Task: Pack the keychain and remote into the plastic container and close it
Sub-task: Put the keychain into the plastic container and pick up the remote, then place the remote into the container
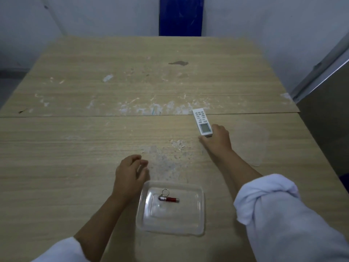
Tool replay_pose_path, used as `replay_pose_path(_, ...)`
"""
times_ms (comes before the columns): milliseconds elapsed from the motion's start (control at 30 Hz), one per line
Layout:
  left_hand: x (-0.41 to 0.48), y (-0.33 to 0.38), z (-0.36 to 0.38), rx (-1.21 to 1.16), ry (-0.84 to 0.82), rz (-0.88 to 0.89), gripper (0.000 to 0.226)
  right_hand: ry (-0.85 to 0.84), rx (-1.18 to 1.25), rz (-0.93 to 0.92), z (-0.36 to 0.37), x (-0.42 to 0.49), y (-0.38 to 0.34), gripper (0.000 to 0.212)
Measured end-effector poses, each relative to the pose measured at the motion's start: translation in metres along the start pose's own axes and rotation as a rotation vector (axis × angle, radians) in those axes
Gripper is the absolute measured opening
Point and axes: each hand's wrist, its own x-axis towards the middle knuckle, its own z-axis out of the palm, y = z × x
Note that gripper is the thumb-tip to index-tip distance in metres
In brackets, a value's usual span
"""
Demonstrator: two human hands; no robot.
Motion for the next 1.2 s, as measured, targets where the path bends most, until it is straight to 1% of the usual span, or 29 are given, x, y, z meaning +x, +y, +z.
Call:
replay_pose_path(100, -0.002, -0.002, 0.001, 0.019, -0.005, 0.015, 0.032, -0.005, -0.07, 0.002, 0.008, 0.014, -0.003, 0.056)
replay_pose_path(200, -0.003, -0.003, 0.001, 0.023, 0.007, 0.027, 0.032, 0.023, -0.06, 0.044, 0.011, 0.019, -0.008, 0.054)
replay_pose_path(433, 0.003, 0.002, -0.012, 0.069, -0.049, 0.051, 0.049, -0.038, -0.045, 0.043, 0.004, 0.0, -0.01, 0.049)
replay_pose_path(533, 0.008, 0.013, -0.023, 0.006, -0.069, 0.052, 0.048, -0.092, -0.007, -0.066, -0.004, -0.023, -0.012, 0.041)
replay_pose_path(667, 0.015, 0.034, -0.04, -0.073, -0.097, 0.184, 0.049, -0.272, 0.091, -0.221, -0.02, -0.063, -0.018, 0.031)
replay_pose_path(700, 0.016, 0.04, -0.044, -0.093, -0.111, 0.222, 0.05, -0.302, 0.077, -0.259, -0.024, -0.072, -0.02, 0.033)
replay_pose_path(767, 0.018, 0.05, -0.051, -0.095, -0.17, 0.276, 0.06, -0.345, -0.031, -0.361, -0.028, -0.084, -0.022, 0.039)
replay_pose_path(867, 0.016, 0.059, -0.061, -0.008, -0.285, 0.372, 0.072, -0.395, -0.072, -0.426, -0.032, -0.108, -0.025, 0.048)
replay_pose_path(967, 0.009, 0.063, -0.065, 0.065, -0.385, 0.448, 0.067, -0.423, -0.067, -0.442, -0.032, -0.129, -0.025, 0.051)
replay_pose_path(1200, -0.024, 0.052, -0.062, 0.207, -0.443, 0.581, 0.051, -0.411, -0.077, -0.442, -0.022, -0.166, -0.018, 0.053)
